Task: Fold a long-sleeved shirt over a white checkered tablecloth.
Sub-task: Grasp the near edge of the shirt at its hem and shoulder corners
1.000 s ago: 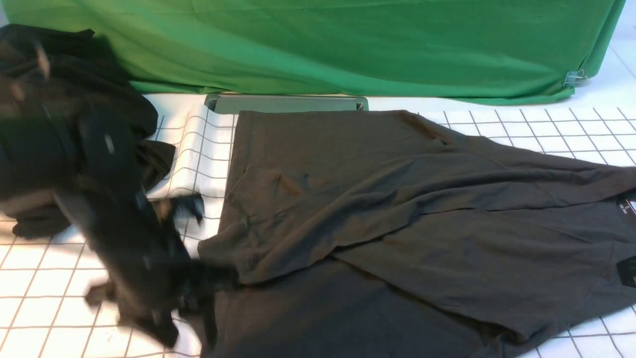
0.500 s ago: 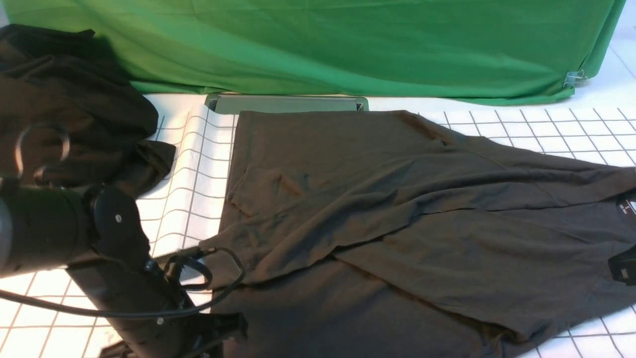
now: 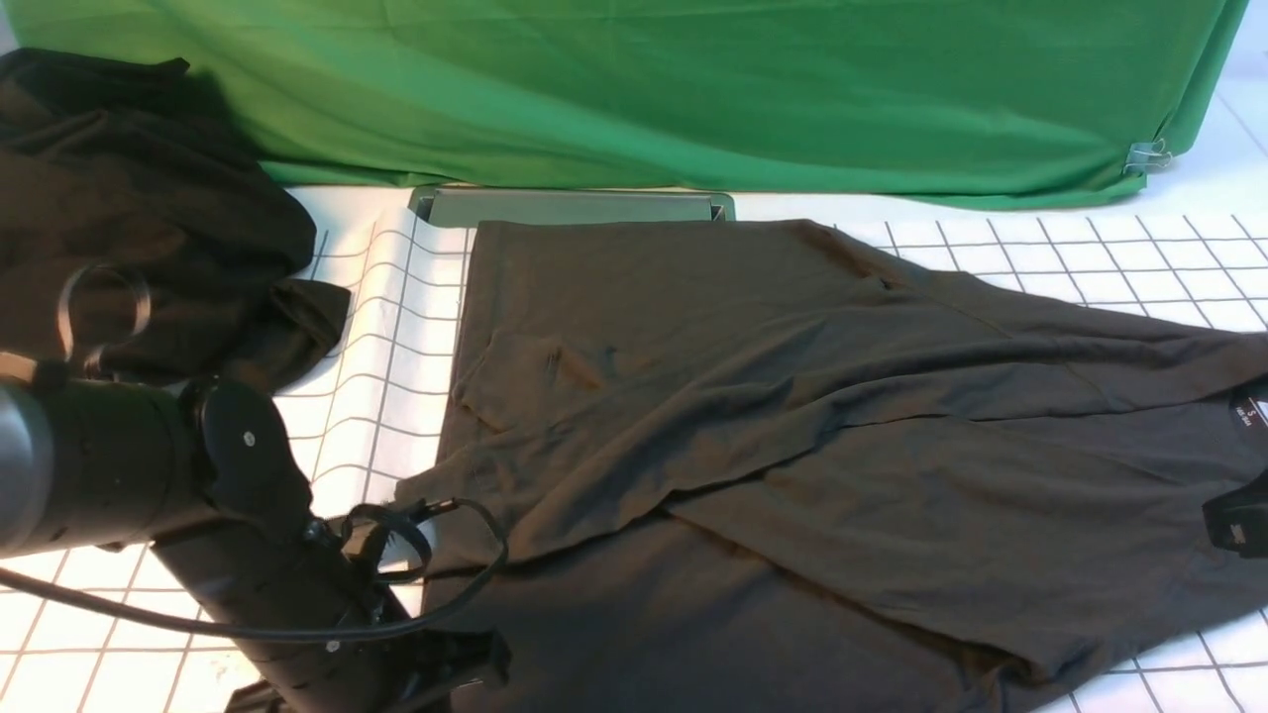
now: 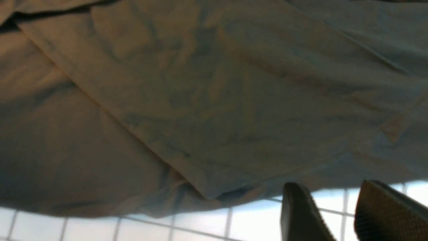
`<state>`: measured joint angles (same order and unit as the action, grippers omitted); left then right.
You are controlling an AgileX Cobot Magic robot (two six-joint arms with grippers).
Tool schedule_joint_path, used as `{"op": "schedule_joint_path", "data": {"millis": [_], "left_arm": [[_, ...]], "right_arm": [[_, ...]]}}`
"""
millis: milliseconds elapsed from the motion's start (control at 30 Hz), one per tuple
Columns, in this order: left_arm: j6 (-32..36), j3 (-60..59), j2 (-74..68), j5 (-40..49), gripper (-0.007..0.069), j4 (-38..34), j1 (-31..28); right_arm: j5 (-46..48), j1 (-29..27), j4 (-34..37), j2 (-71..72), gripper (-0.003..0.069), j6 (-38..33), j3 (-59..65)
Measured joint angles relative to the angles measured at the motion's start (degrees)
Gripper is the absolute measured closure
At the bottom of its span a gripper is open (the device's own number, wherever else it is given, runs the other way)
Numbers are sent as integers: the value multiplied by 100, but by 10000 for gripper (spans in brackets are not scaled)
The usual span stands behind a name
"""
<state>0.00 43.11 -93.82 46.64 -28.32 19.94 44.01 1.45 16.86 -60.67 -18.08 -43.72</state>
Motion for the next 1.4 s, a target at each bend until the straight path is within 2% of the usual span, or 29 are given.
{"op": "schedule_joint_path", "data": {"millis": [67,200,333,433,533,633,733,933,1133,1300,1333,1367,1400], "left_arm": [[0,0,178,-23,599,122,0],[0,47,694,122,608,411,0],[0,43,1085,207,608,507,0],[0,43,1144,201,608,530,0],[0,43,1144,171,608,542,0],[0,43,1144,155,608,544,0],[0,43,1144,155,608,549,0],[0,43,1144,147,608,549,0],[0,43,1144,141,608,549,0],[0,43,1144,204,608,549,0],[0,43,1144,221,608,549,0],[0,43,1144,223,608,549,0],[0,43,1144,223,608,549,0]], "right_arm": [[-26,250,53,-11,417,-104,7],[-236,1093,77,-232,391,-348,146],[-355,2201,-404,-945,278,-478,233],[-362,2735,-926,-1423,177,-371,233],[-343,3074,-1605,-1936,65,52,180],[-313,3179,-2132,-2380,34,521,-41],[-308,3199,-2402,-2679,48,712,-165],[-122,3211,-2904,-3336,128,936,-190],[-145,3217,-2928,-3411,176,962,-234],[-153,3217,-2970,-3450,328,1093,-296],[-83,3217,-2994,-3473,411,1102,-344],[-16,3217,-2994,-3484,456,1107,-387],[-16,3217,-2994,-3484,456,1107,-387]]}}
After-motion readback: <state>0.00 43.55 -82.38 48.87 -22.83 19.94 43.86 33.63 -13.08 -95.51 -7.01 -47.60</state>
